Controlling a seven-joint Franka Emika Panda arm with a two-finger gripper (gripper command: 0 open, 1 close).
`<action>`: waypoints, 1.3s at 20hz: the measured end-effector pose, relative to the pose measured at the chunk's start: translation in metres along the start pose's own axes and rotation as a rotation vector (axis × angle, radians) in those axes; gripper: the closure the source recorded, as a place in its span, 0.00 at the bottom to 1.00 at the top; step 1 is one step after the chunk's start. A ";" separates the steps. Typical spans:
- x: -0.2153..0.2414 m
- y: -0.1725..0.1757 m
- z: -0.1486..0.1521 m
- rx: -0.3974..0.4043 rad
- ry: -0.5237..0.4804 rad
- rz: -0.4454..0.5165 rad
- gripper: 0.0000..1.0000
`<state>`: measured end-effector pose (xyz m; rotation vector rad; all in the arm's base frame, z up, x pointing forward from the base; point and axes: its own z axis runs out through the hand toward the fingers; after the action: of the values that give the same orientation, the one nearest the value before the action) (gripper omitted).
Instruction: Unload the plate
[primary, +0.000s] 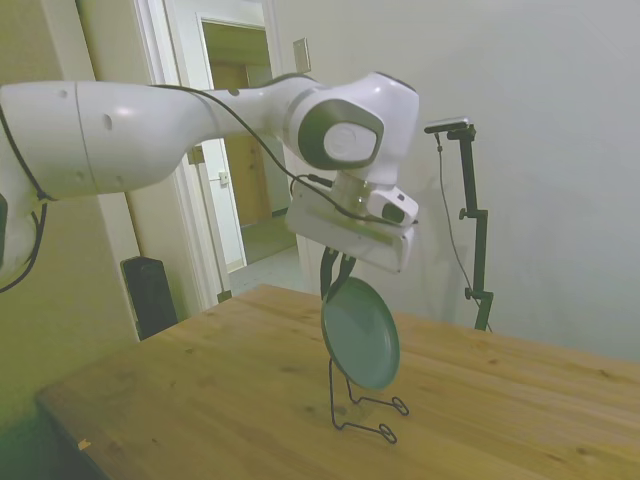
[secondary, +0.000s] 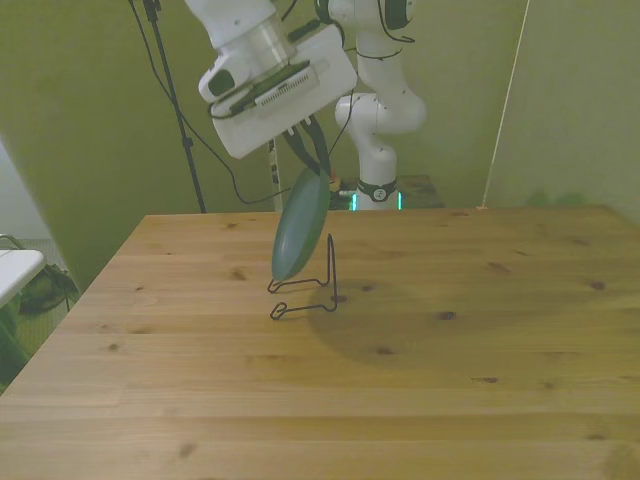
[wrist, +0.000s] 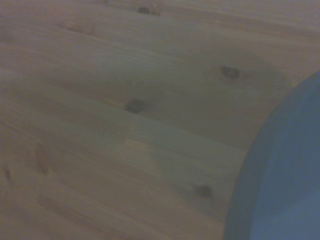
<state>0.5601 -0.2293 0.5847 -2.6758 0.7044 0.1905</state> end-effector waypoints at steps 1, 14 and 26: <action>-0.003 -0.005 -0.010 -0.003 0.015 0.006 1.00; 0.053 -0.175 0.021 -0.117 0.268 0.319 1.00; 0.152 -0.182 0.208 -0.289 0.365 0.738 1.00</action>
<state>0.7750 -0.0710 0.4165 -2.5961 1.8905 -0.0197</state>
